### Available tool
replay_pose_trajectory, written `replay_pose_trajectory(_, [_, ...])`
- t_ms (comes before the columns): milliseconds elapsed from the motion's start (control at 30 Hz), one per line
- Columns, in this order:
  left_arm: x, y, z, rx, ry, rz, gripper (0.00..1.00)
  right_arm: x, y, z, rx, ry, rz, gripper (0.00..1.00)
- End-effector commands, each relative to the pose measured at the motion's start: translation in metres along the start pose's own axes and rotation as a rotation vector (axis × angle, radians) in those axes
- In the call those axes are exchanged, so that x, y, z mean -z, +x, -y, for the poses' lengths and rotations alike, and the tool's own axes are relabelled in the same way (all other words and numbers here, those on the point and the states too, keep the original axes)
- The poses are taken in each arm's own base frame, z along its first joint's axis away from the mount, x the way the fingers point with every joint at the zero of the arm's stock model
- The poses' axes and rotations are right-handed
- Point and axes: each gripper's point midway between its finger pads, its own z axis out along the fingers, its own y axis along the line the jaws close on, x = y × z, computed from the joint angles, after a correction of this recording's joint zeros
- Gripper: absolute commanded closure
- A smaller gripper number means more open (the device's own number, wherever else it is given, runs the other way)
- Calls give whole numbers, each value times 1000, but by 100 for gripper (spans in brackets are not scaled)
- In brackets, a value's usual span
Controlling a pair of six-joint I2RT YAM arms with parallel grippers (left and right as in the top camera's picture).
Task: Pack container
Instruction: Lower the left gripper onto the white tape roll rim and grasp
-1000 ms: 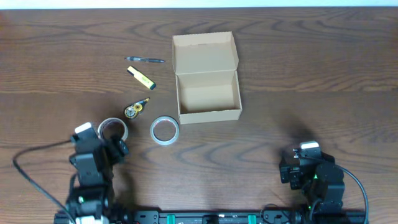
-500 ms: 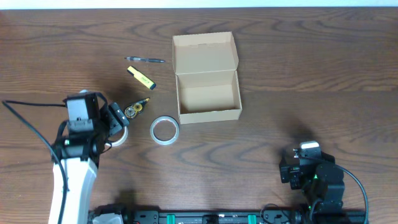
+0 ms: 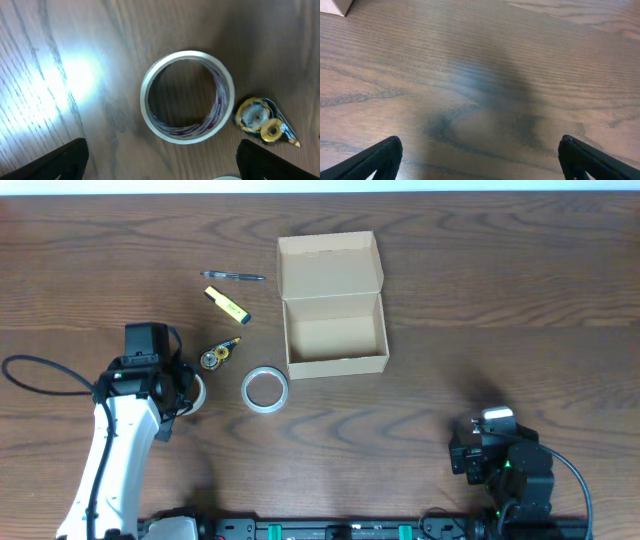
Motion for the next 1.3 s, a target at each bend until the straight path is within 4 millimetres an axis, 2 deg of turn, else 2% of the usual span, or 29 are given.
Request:
replay_pose_trajectory(0, [-8,2,-1,98,-33,-28,5,-2,3,-1,-13,0,-3,1])
replay_pose_trajectory(167, [-24,7,-5,196,-95,-48,4,-2,3,-1,-13,0,-3,1])
replay_pose_trajectory(233, [-28,8,-5,210,-108,-51,0,-2,3,-1,-13,0,-3,1])
replay_pose_trajectory(267, [-29,8,-6,218,-115,-52,7,-2,3,-1,-13,0,-3,1])
replay_pose_trajectory(300, [-31,9,-6,223,-121,-54,8,-2,3,-1,-13,0,-3,1])
replay_pose_trajectory(467, [-38,10,-6,226,-137,-59,7,-2,3,-1,-13,0,-3,1])
replay_pose_trajectory(1033, [-63,22,-6,279,-191,-116,21,-2,3,-1,-13,0,-3,1])
replay_pose_trajectory(1267, [-65,23,-7,278,-201,-118,37,-2,3,-1,-13,0,-3,1])
